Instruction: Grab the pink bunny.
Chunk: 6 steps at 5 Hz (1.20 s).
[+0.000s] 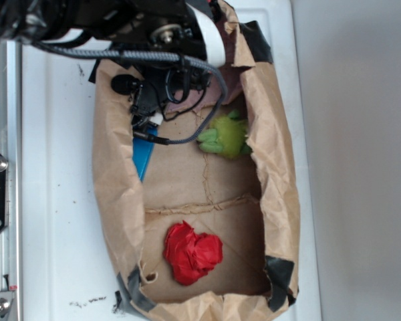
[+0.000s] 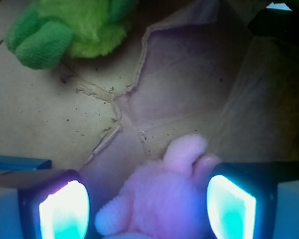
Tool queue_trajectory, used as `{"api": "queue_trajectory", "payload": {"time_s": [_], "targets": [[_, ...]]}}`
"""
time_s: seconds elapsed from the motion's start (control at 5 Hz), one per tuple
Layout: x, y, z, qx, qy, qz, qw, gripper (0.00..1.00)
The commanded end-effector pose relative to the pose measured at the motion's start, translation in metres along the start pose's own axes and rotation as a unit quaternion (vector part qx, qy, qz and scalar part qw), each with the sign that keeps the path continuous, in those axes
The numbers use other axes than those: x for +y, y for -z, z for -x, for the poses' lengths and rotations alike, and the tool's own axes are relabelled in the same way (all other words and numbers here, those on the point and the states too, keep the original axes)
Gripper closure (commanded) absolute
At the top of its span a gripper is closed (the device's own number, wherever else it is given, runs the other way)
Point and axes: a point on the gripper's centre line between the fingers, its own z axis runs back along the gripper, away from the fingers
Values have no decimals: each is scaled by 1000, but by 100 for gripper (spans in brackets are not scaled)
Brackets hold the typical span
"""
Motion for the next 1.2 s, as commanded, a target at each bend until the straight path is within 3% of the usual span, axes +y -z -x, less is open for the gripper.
{"api": "queue_trajectory", "payload": {"time_s": [0.0, 0.2, 0.4, 0.6, 0.8, 1.0], "targets": [[-1, 5, -7, 13, -14, -45, 999, 0], [-4, 17, -8, 19, -18, -57, 998, 0], [-11, 40, 2, 13, -13, -86, 996, 0], [-13, 37, 3, 8, -12, -81, 997, 0], [-12, 38, 2, 1, -29, -76, 997, 100], [-13, 36, 2, -5, -36, -67, 997, 100]]}}
